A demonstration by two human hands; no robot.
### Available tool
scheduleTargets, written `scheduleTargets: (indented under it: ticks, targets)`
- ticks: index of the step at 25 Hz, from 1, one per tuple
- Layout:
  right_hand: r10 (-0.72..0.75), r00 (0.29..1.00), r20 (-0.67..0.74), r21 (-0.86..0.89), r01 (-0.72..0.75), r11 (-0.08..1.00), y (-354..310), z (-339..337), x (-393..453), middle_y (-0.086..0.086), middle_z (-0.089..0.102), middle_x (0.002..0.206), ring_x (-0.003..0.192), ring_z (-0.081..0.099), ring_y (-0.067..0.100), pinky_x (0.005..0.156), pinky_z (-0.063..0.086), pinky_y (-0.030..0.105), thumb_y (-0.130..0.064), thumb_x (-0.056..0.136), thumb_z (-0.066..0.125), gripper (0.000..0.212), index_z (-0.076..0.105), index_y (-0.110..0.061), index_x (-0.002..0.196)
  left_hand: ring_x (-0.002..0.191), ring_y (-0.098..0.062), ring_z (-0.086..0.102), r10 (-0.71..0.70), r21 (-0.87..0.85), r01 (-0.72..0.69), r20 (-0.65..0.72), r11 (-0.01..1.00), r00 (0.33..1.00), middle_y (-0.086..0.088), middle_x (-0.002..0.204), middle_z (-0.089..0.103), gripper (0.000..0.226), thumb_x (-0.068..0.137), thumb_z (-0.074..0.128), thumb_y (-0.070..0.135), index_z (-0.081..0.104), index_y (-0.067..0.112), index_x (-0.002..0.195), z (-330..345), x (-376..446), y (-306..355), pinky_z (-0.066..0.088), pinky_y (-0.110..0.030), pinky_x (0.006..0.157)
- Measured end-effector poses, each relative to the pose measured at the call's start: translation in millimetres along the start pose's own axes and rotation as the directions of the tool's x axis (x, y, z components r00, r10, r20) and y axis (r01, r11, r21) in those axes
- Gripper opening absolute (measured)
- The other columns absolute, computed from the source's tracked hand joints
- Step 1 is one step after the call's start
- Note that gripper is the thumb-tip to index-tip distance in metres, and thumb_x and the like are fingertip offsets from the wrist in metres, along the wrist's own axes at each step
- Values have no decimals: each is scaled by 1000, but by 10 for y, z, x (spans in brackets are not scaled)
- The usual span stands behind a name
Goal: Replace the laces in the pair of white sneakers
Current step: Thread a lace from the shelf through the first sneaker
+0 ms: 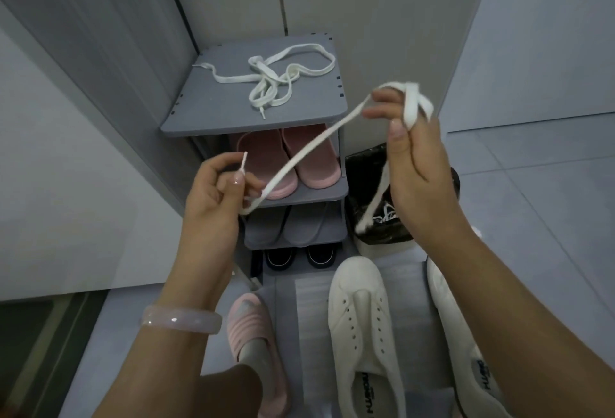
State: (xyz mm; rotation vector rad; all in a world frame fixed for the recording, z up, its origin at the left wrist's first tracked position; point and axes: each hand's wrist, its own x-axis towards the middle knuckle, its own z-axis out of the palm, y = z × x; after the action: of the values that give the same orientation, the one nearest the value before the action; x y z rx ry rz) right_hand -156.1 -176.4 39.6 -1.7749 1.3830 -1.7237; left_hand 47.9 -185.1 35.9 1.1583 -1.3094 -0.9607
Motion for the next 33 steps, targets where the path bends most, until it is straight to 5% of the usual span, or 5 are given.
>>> scheduleTargets:
  ticks: [8,13,20,26,33]
  targets:
    - [696,373,613,-516,-478,711,305,-205,-343,5,65,103,100,60,19,93,44,29,-30,100,34,29,62,-25,97,53,0,52,-39,-30,35,-123,999,992,7,62,57,26,97,37,5,54,20,85,-23,-26,43,45,-10,57]
    - [742,583,330,-349,-656,670,318,-494,-367,8,67,91,83,62,19,69,45,14,-26,100,35,34,64,-13,89,60,-5,44,205,63,-201,-489,978,848,6,67,48,16,93,39,19,46,31,85,-265,14,117,37,-22,61]
    - [396,892,218,-106,-381,918,37,-683,-375,-11,54,129,122,49,4,100,35,15,-37,98,32,42,69,-21,87,62,-3,49,167,390,-171,45,905,985,9,67,57,12,91,47,18,56,24,86,136,-120,16,39,-13,59]
    - [500,844,195,770,-448,455,-400,-960,-75,-5,59,57,31,36,1,46,41,10,-37,91,29,48,66,-25,62,60,-3,51,141,408,-173,108,896,984,11,66,59,13,93,48,10,56,20,89,200,-150,26,39,-13,58]
    - [865,462,197,52,-886,461,107,-751,-332,9,68,75,60,57,17,66,50,27,-24,101,32,36,62,-5,91,52,-2,47,-117,557,-126,379,821,918,4,68,60,17,92,47,14,54,23,80,240,-162,-48,34,-13,50]
